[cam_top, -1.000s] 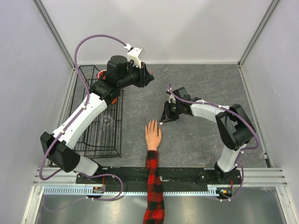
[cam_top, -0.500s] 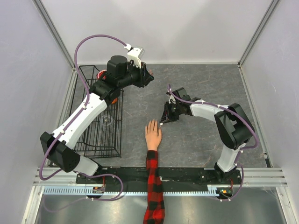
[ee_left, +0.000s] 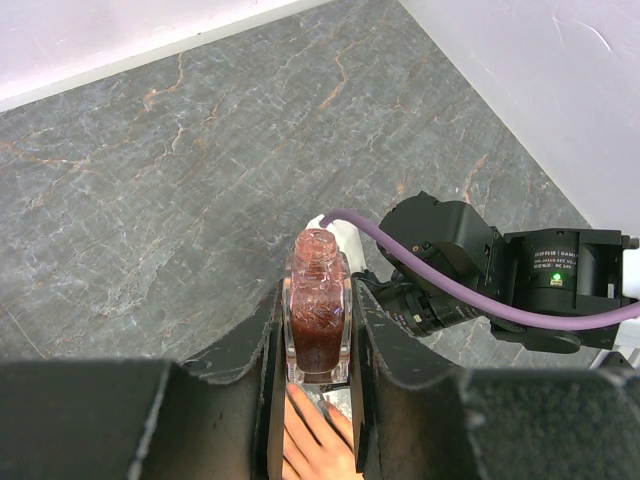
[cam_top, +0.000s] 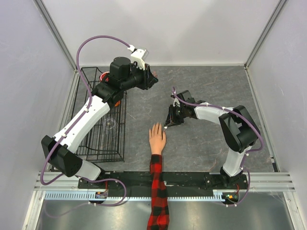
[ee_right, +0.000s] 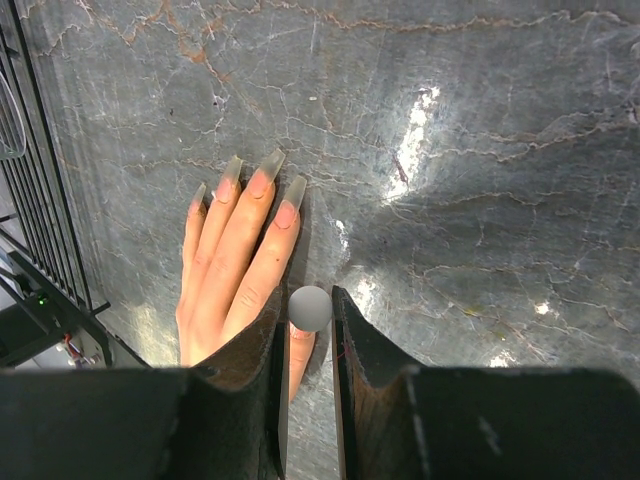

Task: Paint the nails

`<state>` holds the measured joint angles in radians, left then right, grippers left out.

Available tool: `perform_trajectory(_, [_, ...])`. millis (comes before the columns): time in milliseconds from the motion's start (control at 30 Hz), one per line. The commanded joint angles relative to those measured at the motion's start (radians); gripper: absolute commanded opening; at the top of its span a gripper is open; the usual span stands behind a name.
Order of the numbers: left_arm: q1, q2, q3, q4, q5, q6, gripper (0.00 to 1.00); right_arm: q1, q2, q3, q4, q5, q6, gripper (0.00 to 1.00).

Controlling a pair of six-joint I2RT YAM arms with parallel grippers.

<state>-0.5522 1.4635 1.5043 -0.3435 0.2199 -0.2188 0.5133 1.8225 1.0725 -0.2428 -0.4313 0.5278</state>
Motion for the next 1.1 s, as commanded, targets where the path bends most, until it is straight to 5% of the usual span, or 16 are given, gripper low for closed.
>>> perform_trajectory(0, [0.000, -0.020, 0.017, 0.020, 0.019, -0.011, 0.02, 0.002, 0.011, 0.038, 0.040, -0.009, 0.006, 0.00])
perform_trajectory(1067, [0.003, -0.032, 0.008, 0.020, 0.016, -0.013, 0.02, 0.004, 0.018, 0.041, 0.048, -0.021, 0.011, 0.00])
